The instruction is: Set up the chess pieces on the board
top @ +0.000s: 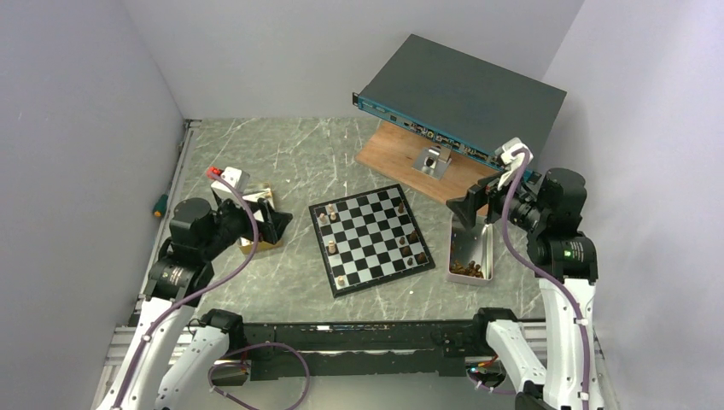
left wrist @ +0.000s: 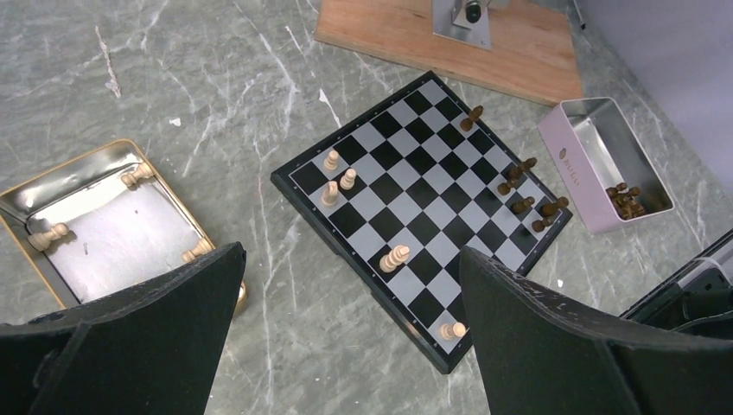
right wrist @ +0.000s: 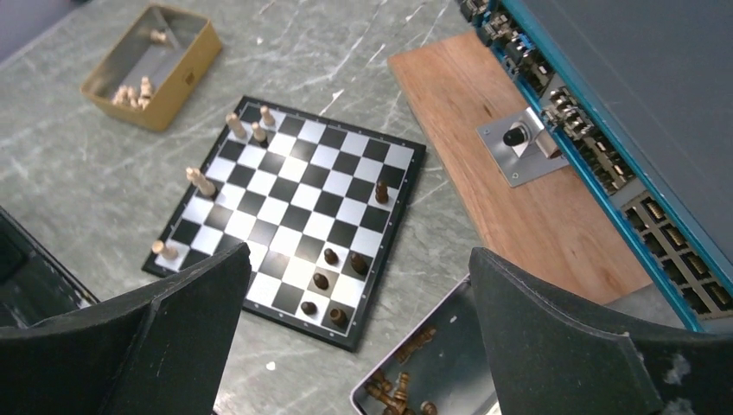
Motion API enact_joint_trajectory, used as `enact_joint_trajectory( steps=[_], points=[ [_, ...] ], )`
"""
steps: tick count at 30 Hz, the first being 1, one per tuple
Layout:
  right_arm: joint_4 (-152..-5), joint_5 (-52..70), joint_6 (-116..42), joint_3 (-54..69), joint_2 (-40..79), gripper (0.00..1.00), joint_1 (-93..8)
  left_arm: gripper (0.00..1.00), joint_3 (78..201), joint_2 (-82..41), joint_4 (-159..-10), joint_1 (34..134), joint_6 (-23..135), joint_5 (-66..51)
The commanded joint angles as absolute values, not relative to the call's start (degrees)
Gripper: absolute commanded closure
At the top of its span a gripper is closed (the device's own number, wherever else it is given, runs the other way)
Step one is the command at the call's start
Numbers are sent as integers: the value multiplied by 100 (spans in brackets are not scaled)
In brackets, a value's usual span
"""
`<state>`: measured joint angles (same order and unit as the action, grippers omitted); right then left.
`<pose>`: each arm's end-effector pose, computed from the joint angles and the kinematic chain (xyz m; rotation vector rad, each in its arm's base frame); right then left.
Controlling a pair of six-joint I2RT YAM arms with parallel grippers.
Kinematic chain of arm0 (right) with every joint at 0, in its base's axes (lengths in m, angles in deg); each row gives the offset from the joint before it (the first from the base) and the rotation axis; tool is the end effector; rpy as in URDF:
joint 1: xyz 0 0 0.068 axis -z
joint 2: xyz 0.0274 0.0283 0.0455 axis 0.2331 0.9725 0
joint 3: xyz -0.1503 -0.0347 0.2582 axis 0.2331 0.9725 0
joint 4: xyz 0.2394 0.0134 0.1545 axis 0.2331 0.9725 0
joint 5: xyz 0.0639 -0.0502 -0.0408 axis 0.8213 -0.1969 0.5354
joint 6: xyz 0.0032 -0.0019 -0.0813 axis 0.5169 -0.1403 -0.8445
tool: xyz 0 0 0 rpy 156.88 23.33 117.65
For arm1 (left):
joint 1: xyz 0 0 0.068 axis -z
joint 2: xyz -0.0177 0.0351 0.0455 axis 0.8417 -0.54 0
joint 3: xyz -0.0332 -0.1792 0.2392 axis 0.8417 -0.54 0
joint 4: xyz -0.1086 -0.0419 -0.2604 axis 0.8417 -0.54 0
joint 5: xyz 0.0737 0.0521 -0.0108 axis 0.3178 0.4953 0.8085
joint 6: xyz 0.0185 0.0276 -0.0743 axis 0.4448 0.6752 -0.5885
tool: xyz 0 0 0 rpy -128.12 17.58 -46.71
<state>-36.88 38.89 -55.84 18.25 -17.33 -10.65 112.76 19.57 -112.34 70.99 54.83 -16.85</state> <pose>0.1659 0.0353 0.4218 -0.5774 1.8023 0.4665 0.1625 -0.0613 0.3492 0.2292 1.8670 -0.6009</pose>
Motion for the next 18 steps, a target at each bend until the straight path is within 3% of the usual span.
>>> enact_joint_trajectory(
  steps=[1,18],
  points=[
    [-4316,3660,-4595,1748,-1921,0,-943,0,11601,2135,-11308,7067,5393,-1665],
    [-4295,3935,-4487,1836,-2037,0,-474,0,11649,2250,-11340,7068,5450,-2106]
  ],
)
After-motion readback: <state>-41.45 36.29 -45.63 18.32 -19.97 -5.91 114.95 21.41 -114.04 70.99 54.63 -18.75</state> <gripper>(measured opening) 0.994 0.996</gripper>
